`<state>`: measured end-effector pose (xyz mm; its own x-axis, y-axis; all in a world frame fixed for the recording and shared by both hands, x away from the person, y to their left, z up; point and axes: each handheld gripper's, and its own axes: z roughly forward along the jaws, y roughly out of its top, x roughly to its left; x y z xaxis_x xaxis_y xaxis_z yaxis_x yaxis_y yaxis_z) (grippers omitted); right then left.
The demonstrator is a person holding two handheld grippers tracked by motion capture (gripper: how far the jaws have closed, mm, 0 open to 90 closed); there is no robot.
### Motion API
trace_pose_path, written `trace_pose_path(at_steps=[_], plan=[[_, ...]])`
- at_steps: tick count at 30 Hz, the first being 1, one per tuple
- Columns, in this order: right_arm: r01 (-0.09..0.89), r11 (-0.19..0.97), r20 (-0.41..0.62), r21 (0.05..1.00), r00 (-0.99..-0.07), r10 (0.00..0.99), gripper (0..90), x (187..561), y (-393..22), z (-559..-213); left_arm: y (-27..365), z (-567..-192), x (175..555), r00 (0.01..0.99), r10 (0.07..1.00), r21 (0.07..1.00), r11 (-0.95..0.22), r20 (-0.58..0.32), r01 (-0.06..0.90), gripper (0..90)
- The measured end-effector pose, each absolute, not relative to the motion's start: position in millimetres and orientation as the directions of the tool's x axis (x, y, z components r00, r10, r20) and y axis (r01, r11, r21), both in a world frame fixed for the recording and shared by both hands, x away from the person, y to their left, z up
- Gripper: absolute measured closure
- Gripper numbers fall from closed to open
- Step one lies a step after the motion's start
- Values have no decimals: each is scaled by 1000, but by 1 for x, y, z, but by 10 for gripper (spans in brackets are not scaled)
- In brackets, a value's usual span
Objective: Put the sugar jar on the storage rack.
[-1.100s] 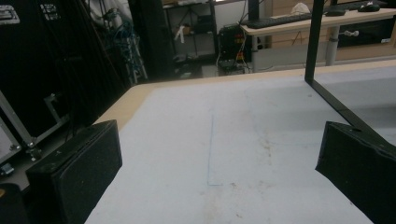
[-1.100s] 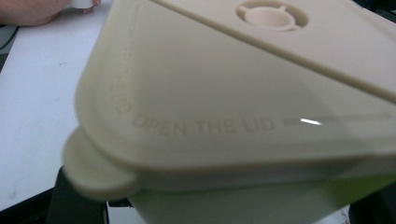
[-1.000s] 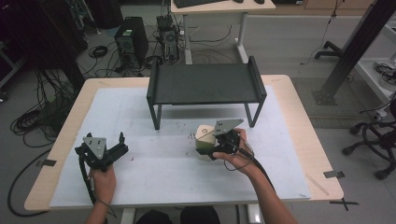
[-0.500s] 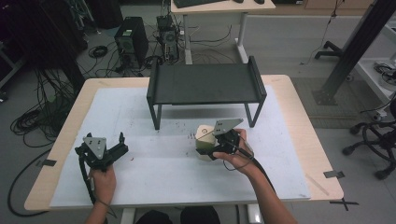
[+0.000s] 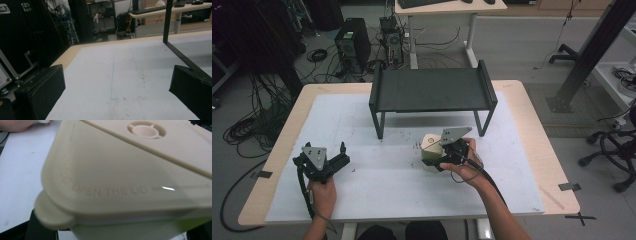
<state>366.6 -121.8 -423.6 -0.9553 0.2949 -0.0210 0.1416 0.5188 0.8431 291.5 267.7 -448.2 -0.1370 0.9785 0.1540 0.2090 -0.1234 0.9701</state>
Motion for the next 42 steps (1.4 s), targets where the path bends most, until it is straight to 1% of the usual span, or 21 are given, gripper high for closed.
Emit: trace_pose_path(at_steps=[42], plan=[[147, 525, -22, 838, -953, 302, 285, 365, -122, -422, 267, -448, 292, -137, 978, 970, -130, 160, 206, 2]])
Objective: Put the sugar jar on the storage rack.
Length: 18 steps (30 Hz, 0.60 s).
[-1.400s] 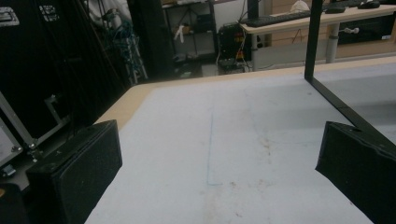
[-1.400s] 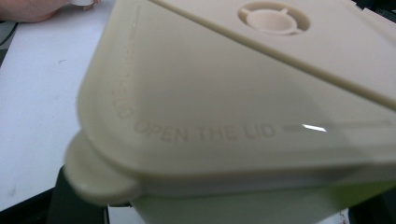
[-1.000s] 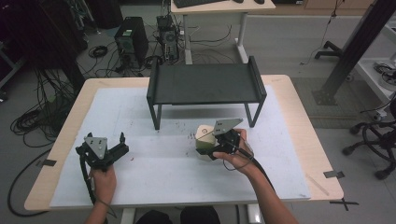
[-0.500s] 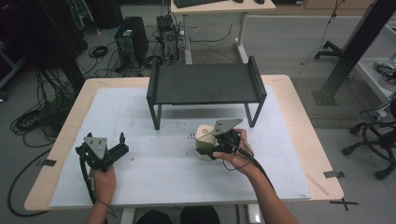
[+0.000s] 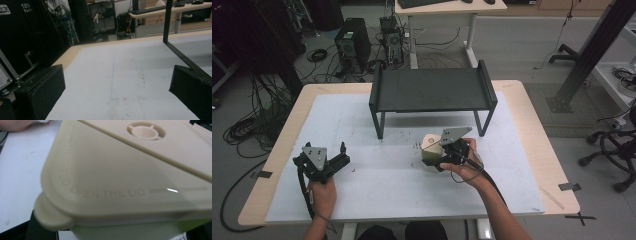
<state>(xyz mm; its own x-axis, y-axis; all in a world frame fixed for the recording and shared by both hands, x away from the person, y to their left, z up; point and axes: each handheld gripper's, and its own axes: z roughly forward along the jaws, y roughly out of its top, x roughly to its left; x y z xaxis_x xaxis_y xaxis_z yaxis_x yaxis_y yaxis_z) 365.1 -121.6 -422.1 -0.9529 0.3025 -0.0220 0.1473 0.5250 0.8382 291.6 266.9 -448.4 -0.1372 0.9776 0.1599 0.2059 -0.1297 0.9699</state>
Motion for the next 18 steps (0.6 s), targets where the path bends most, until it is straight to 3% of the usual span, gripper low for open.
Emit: trace_pose_path(at_steps=[18], plan=[[133, 529, -35, 838, -955, 296, 287, 362, -122, -413, 266, -449, 292, -135, 976, 968, -143, 173, 207, 2]])
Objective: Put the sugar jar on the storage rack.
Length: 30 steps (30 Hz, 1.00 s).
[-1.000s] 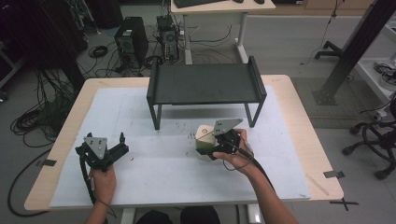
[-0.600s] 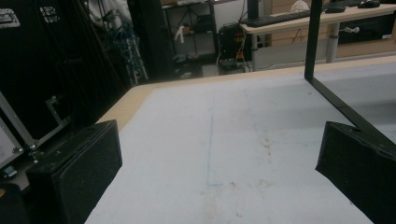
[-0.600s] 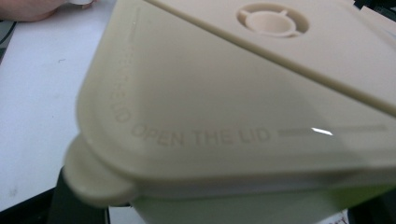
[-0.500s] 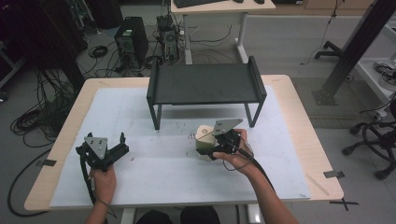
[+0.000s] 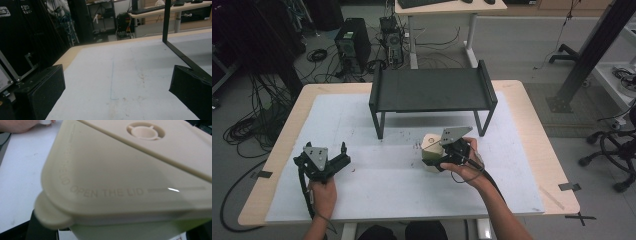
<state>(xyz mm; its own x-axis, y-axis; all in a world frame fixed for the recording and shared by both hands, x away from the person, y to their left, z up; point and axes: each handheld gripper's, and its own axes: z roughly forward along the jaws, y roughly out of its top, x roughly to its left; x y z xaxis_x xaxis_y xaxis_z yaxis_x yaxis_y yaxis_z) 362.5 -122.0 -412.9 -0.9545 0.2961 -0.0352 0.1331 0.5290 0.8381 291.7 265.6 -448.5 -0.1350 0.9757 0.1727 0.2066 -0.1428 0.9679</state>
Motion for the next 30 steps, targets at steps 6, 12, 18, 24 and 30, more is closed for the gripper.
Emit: trace_pose_path(at_steps=[6, 12, 18, 24, 30], plan=[[114, 526, -45, 843, -959, 280, 287, 362, -120, -396, 265, -449, 292, -138, 975, 968, -145, 175, 206, 2], [109, 516, -40, 850, -962, 269, 287, 362, -120, -378, 266, -448, 292, -139, 975, 969, -142, 172, 204, 2], [90, 531, -56, 842, -966, 252, 287, 364, -118, -358, 266, -449, 292, -144, 974, 968, -144, 175, 205, 2], [64, 532, -79, 844, -967, 242, 287, 366, -118, -335, 265, -449, 292, -144, 973, 967, -149, 181, 209, 2], [44, 530, -97, 847, -967, 236, 287, 369, -118, -310, 265, -449, 292, -145, 973, 967, -147, 179, 207, 2]])
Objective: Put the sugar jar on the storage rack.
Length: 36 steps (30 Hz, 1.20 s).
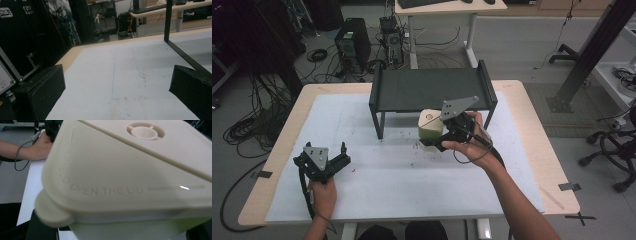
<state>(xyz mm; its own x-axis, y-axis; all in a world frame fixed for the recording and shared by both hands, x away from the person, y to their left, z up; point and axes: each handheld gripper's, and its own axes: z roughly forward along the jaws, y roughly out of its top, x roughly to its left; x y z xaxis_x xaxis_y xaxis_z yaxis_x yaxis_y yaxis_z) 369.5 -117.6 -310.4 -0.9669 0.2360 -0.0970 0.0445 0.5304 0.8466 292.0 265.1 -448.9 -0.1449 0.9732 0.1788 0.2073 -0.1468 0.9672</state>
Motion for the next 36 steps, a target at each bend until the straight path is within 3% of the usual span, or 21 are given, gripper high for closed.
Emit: trace_pose_path(at_steps=[20, 36], plan=[[74, 490, -86, 868, -951, 297, 287, 398, -126, -259, 265, -449, 292, -143, 973, 967, -148, 180, 208, 2], [113, 491, -80, 864, -931, 357, 288, 428, -134, -245, 264, -449, 292, -139, 972, 964, -157, 190, 215, 2]])
